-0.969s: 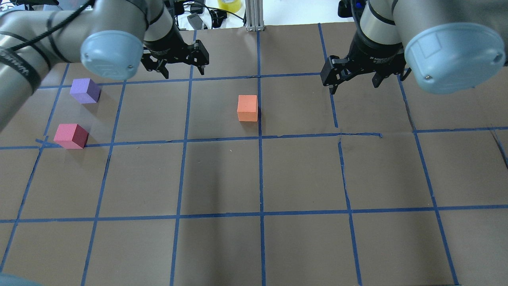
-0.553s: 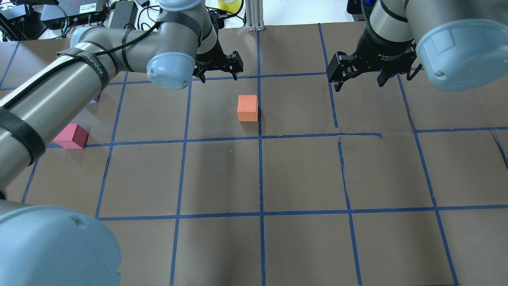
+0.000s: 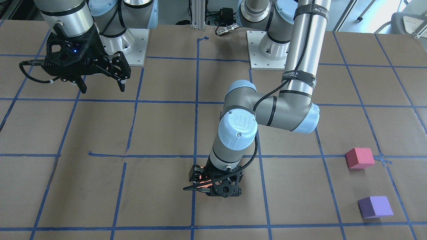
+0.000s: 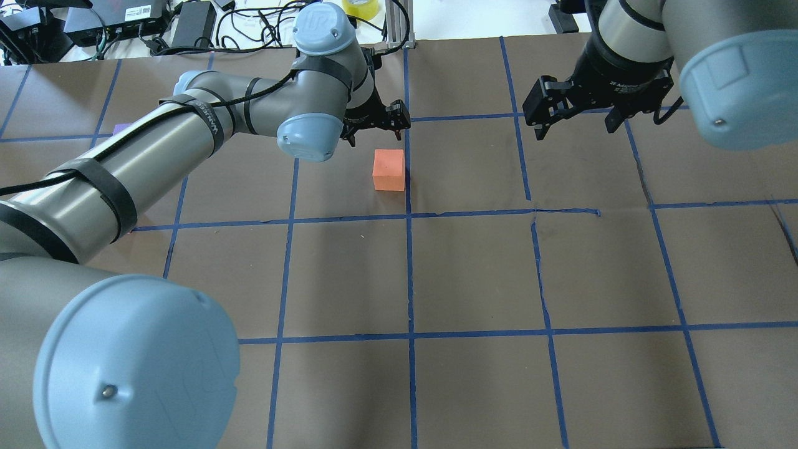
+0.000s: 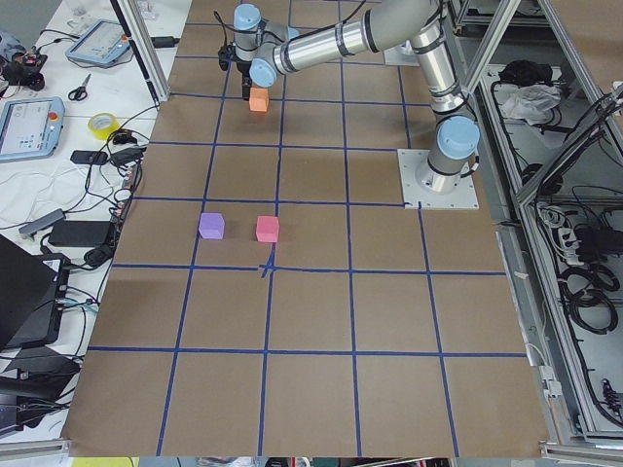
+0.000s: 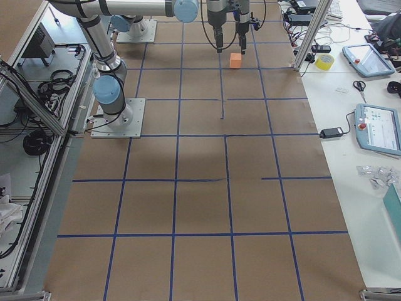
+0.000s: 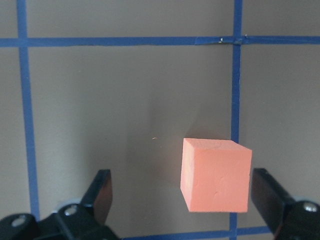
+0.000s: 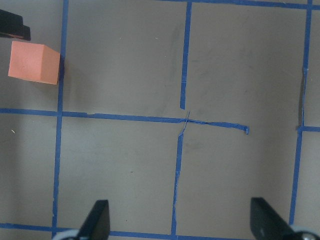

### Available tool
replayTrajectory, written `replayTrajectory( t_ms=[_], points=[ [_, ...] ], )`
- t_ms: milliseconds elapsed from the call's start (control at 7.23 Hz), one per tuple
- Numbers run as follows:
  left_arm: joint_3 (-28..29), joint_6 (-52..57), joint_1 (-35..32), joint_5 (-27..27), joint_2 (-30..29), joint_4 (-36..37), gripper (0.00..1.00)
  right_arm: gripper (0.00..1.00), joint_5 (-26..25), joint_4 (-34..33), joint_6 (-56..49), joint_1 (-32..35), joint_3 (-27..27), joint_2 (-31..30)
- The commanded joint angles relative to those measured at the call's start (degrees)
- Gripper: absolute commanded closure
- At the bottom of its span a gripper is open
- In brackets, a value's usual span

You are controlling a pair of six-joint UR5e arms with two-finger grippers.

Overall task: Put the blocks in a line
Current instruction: 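Move the left gripper over the orange cube while the right gripper withdraws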

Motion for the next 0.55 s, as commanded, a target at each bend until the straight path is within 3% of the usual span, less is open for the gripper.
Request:
replayTrajectory(
  t_ms=[0, 277, 415],
  points=[
    [-0.1, -1.0, -1.8, -0.1, -2.2, 1.3, 0.0, 0.0, 0.0, 0.5, 0.0, 0.0, 0.0, -0.2],
    [-0.7, -0.3, -2.2, 0.1, -3.5, 1.4, 0.0, 0.0, 0.0, 0.3, 0.1, 0.0, 0.0, -0.2],
    [-1.4, -0.5, -2.1, 0.5, -3.4, 2.8, 0.27, 0.0, 0.0, 0.1, 0.0, 0.0, 0.0, -0.2]
  ],
)
